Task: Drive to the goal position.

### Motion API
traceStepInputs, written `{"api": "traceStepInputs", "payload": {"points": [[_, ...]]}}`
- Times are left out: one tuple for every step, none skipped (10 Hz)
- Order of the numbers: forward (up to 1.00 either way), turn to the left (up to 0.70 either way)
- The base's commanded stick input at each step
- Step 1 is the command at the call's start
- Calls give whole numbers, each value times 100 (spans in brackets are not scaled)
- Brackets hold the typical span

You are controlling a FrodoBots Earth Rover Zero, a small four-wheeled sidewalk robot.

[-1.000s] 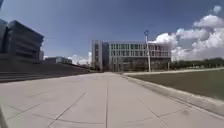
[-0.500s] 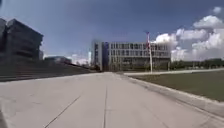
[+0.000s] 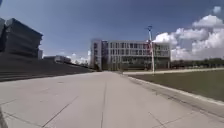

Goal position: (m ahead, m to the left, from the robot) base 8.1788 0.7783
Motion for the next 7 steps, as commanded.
{"api": "traceStepInputs", "payload": {"points": [[100,27],[100,27],[100,27],[100,27],[100,19],[100,0],[100,0]]}}
